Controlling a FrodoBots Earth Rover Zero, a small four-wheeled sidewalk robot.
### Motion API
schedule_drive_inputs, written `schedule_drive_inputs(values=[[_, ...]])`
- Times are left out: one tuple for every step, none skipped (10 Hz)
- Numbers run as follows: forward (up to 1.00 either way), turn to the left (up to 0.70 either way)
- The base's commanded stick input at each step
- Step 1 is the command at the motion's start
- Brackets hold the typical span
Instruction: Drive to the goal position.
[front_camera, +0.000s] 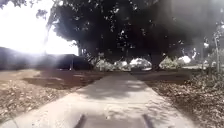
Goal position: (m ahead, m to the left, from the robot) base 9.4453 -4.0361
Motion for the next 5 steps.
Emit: schedule_drive_inputs(values=[[0.70,0.00],[0.70,0.00],[0.70,0.00],[0.70,0.00],[0.70,0.00]])
